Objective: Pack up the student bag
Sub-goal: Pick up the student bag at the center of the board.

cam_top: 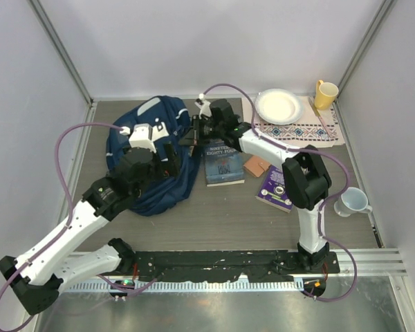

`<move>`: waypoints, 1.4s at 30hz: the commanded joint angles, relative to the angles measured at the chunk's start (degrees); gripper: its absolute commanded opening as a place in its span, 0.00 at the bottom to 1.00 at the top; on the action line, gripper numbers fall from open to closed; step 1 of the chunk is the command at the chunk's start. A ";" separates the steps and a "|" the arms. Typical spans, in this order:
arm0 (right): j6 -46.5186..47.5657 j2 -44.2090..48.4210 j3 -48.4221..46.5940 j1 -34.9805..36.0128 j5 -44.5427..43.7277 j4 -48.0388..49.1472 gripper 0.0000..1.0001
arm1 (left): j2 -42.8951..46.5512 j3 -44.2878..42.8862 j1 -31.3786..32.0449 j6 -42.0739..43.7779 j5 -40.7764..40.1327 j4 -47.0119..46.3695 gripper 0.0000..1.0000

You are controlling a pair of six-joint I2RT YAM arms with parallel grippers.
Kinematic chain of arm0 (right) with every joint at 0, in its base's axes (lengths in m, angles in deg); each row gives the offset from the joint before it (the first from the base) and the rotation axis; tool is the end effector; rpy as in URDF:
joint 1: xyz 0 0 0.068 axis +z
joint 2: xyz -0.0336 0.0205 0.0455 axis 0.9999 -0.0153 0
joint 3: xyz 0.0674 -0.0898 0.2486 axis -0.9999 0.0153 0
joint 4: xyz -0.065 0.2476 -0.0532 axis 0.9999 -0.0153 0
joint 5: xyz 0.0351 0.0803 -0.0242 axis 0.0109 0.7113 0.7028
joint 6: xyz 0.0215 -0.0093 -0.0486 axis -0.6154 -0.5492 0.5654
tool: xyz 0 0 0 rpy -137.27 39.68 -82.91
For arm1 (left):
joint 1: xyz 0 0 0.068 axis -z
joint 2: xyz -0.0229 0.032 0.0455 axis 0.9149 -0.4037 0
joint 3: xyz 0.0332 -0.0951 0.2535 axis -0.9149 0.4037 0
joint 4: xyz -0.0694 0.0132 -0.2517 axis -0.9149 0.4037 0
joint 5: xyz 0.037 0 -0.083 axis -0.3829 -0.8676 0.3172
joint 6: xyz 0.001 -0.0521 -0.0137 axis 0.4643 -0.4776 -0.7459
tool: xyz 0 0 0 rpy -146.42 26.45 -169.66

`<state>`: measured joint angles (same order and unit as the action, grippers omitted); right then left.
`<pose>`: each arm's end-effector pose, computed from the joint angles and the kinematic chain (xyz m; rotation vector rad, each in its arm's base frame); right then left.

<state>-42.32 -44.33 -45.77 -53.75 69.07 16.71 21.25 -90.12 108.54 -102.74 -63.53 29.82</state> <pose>0.3731 0.2878 0.2586 -0.3969 2.2024 1.2846 0.1540 -0.1196 0.3519 -0.1005 2.0107 -0.3849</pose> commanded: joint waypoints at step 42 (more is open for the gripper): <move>-50.10 20.65 16.45 -16.21 15.58 55.42 0.01 | -1.31 3.03 -21.86 -0.18 -2.39 2.99 1.00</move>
<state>-76.84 -28.68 -27.91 -69.51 77.82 46.46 23.31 -87.63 90.09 -103.75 -71.88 36.70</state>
